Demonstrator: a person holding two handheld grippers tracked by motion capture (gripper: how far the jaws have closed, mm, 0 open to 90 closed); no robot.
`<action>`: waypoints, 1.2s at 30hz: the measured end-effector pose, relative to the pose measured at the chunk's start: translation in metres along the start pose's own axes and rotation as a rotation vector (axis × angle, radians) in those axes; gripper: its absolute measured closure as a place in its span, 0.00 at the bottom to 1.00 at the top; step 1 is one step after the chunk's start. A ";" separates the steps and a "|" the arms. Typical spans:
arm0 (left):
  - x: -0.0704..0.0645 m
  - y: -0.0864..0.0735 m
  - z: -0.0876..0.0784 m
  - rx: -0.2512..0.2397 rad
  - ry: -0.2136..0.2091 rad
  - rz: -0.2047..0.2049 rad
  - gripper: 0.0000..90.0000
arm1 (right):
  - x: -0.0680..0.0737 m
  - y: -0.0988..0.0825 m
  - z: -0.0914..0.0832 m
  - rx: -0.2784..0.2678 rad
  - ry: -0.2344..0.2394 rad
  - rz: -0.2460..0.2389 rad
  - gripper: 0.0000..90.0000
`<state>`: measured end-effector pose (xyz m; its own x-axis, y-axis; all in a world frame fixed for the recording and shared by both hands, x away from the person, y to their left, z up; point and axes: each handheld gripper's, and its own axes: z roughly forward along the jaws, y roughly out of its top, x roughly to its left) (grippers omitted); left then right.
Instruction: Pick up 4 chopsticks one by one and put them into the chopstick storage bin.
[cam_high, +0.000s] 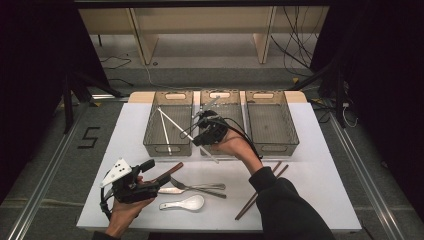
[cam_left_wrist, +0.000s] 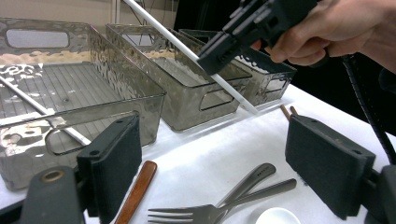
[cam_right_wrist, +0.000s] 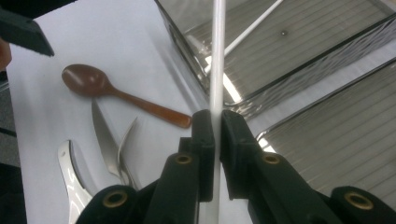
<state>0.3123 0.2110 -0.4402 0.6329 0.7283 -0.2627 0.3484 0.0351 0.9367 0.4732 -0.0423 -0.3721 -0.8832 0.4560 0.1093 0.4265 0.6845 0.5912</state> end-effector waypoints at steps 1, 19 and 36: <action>0.000 0.000 0.000 0.000 0.000 -0.001 0.20 | 0.000 0.002 0.000 -0.001 0.000 0.005 0.94; 0.001 0.000 -0.001 0.000 -0.001 0.004 0.20 | -0.007 0.033 0.010 -0.059 -0.022 0.064 0.94; 0.001 0.001 -0.001 -0.005 -0.004 0.003 0.20 | -0.017 0.058 0.021 -0.144 -0.040 0.165 0.94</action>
<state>0.3123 0.2121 -0.4394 0.6365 0.7259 -0.2607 0.3427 0.0366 0.9387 0.5167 0.0018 -0.3564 -0.7939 0.5794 0.1842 0.5302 0.5117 0.6761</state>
